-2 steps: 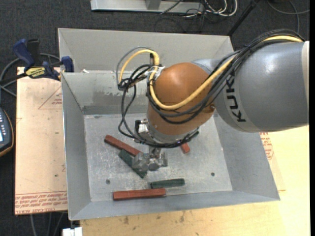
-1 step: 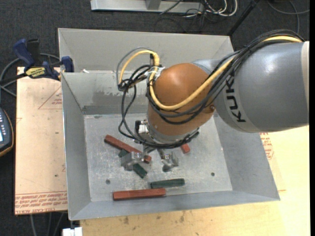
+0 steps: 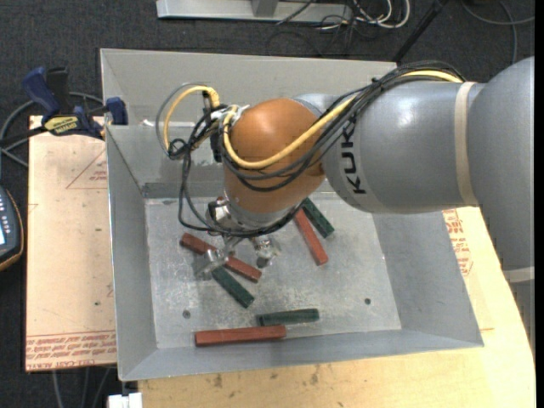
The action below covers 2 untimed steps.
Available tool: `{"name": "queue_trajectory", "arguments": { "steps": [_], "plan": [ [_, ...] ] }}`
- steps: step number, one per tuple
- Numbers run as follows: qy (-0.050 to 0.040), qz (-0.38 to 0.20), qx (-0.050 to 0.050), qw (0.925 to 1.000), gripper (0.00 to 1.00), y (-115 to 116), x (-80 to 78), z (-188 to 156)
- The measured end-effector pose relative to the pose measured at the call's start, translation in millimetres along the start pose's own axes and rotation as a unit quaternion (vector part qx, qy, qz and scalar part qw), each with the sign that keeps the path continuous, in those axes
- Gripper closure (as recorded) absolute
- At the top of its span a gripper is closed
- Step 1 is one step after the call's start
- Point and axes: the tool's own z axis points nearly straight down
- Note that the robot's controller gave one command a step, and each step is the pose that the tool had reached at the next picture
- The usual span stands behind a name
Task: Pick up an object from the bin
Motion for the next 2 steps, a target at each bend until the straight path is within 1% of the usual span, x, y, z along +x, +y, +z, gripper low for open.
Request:
{"name": "queue_trajectory", "arguments": {
  "steps": [1, 2],
  "plan": [
    [0.0004, -0.198, -0.001, 0.9803, 0.00, 5.1, -5.7, 35.7],
    [-0.0001, -0.197, 0.000, 0.9805, 1.00, 4.4, -5.8, 34.2]
  ]
}}
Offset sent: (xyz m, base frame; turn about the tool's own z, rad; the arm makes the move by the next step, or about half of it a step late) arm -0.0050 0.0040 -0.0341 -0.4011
